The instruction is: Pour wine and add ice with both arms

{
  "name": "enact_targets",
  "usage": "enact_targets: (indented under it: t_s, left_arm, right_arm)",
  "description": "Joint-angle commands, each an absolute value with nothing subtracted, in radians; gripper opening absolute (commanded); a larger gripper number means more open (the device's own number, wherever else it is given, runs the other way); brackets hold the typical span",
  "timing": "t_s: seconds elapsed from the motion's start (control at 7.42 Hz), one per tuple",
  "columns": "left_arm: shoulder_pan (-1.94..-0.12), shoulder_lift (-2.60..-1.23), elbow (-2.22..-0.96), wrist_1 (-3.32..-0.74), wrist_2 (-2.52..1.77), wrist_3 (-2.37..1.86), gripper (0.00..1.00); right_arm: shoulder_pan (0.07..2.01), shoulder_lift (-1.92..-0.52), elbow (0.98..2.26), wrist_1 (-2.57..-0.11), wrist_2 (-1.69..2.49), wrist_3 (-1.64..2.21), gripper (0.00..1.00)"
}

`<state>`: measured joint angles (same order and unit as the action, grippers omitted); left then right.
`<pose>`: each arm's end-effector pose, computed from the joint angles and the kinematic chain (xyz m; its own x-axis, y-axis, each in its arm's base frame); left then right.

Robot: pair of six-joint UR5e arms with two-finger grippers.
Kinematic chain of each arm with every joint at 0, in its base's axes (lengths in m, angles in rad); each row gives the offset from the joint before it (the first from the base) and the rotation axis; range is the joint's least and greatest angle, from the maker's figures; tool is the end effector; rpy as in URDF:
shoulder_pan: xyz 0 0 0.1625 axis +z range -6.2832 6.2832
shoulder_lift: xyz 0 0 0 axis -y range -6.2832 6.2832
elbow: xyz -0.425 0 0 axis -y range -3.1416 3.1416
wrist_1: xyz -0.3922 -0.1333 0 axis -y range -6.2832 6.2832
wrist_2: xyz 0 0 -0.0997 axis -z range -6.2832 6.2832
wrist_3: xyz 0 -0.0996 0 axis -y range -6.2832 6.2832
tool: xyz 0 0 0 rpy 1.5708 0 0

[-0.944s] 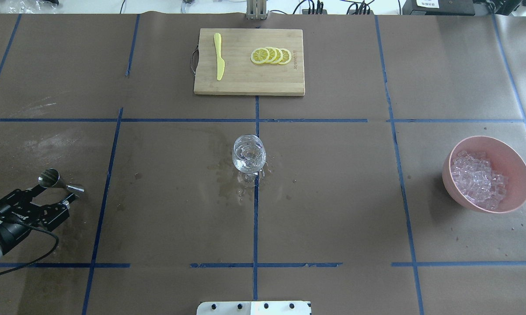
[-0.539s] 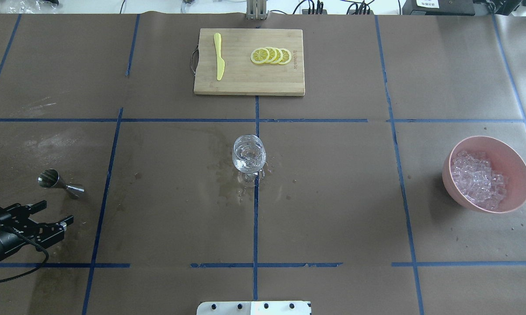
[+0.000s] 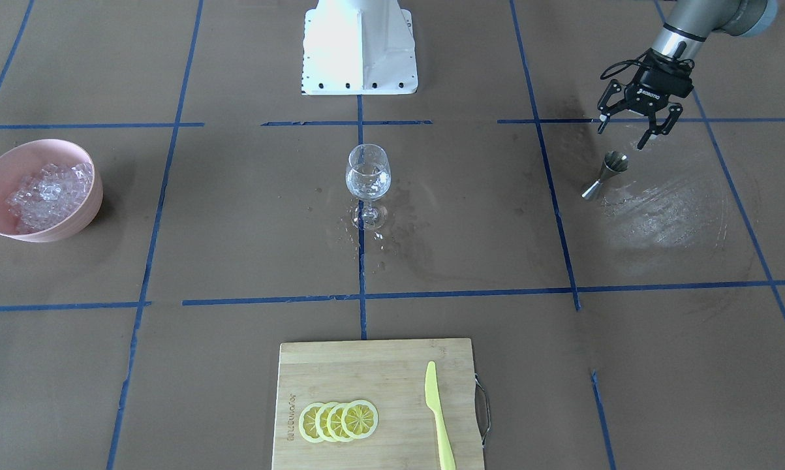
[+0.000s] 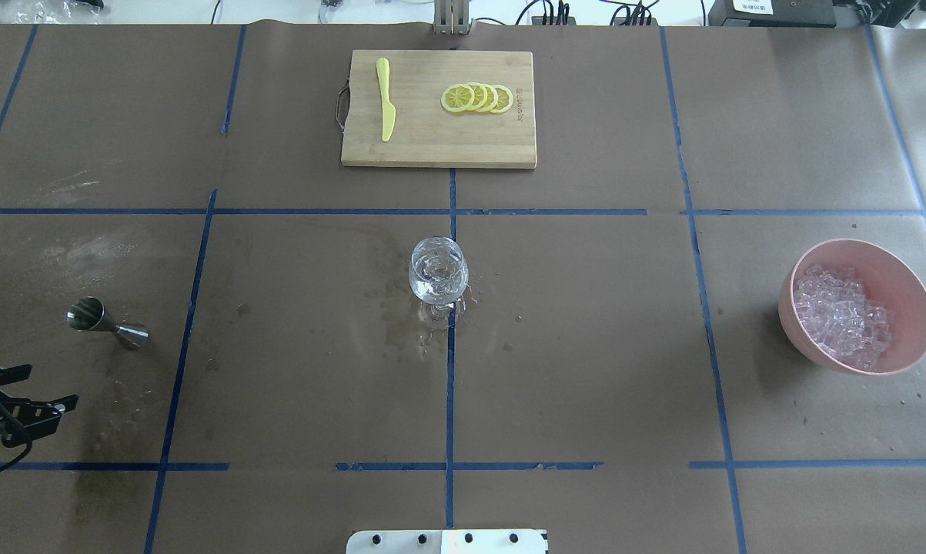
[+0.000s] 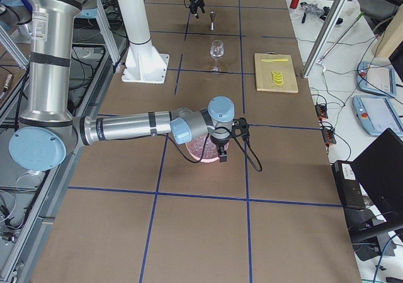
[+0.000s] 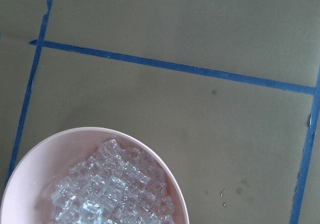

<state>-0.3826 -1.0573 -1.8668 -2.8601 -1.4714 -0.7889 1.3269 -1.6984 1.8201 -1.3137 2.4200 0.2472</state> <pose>0.2331 -0.2482 0.5772 0.6337 0.5008 -0.5896 0.0082 0.7578 0.6524 -0.0524 -0.4529 0.5607 0.6114 -0.1953 0.7668 0.0771 0.9792 0.1879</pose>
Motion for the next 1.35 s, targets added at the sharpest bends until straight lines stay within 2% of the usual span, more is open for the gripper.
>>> enact_targets:
  t_s: [0.0, 0.4, 0.67, 0.94, 1.08, 1.21]
  left_arm:
    - [-0.582, -1.013, -1.844, -2.85, -1.678, -0.602, 0.9]
    - [-1.011, -1.064, -1.745, -2.835, -2.057, -0.341, 0.91]
    - [-1.277, -1.161, -1.743, -2.658, -2.3, -0.311, 0.99]
    - [-1.389, -1.259, -1.761, -2.442, -2.402, -0.321, 0.99]
    - [-1.408, -1.259, -1.761, -2.441, -2.335, -0.321, 1.0]
    - [-1.408, -1.24, -1.755, -2.441, -2.3, -0.318, 1.0]
  right_arm:
    - [1.325, -1.694, 1.853, -1.315, 2.418, 0.283, 1.0]
    - [1.244, -1.7, 1.954, -1.316, 2.408, 0.507, 1.0]
    - [1.104, -1.719, 2.035, -1.315, 2.285, 0.653, 1.0]
    - [1.019, -1.782, 2.074, -1.246, 2.235, 0.748, 1.0]
    - [0.968, -1.831, 2.063, -1.167, 2.161, 0.799, 1.0]
    - [0.898, -1.824, 2.024, -1.157, 2.06, 0.845, 1.0]
